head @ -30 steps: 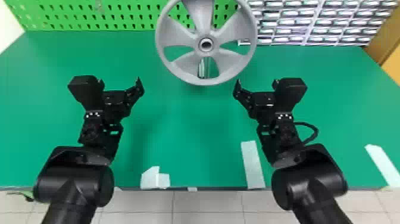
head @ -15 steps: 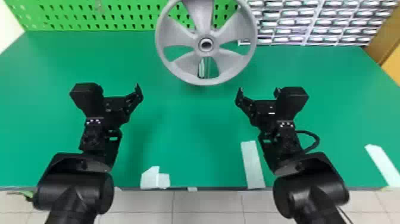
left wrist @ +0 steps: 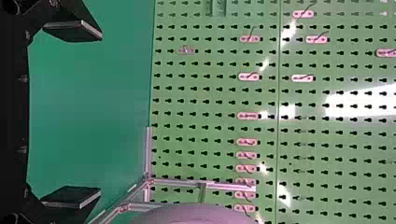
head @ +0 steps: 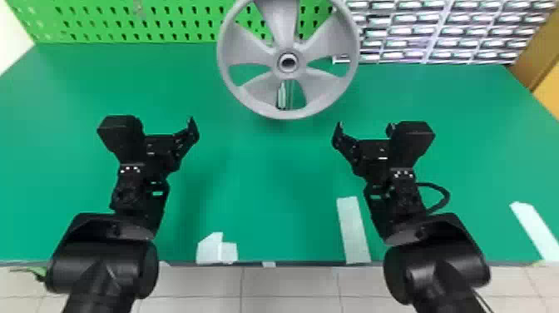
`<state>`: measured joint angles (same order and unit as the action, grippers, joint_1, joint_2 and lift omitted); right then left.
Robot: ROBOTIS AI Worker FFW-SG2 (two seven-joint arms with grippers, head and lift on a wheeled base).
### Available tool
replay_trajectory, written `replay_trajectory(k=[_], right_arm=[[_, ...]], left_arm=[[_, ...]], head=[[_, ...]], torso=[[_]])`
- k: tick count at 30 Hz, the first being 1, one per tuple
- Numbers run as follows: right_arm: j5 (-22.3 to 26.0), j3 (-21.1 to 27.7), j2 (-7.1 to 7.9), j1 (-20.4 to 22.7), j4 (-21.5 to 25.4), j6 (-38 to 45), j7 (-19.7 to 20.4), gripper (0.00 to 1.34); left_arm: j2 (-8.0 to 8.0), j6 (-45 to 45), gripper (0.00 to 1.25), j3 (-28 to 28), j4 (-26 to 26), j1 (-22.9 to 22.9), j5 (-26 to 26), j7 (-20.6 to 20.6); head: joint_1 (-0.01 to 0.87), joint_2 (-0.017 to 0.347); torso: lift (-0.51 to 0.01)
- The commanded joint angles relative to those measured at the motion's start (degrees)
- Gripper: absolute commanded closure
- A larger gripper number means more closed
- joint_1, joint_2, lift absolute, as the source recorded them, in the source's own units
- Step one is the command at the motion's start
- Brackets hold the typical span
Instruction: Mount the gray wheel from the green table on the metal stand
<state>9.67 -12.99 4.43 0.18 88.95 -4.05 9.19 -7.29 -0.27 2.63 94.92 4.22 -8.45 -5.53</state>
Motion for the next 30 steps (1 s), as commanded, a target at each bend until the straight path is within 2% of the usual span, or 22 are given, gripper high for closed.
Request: replay_trajectory(k=[1,30], right_arm=[[0.00,0.60,0.05,0.00,0.17,-0.08,-0.05,0.09],[-0.44,1.12,-0.39,-0.26,0.17,0.01,-0.05,0.09]], left_arm=[[0.00,0.01,0.12,0.09,0.00,0.00,-0.08,0.00],[0.00,0.10,0.12,0.09,-0.09,-0.53,-0.08,0.08]], head=[[0.867,0.052],[0.867,0.052]], torso=[[-0.100],[-0.100]])
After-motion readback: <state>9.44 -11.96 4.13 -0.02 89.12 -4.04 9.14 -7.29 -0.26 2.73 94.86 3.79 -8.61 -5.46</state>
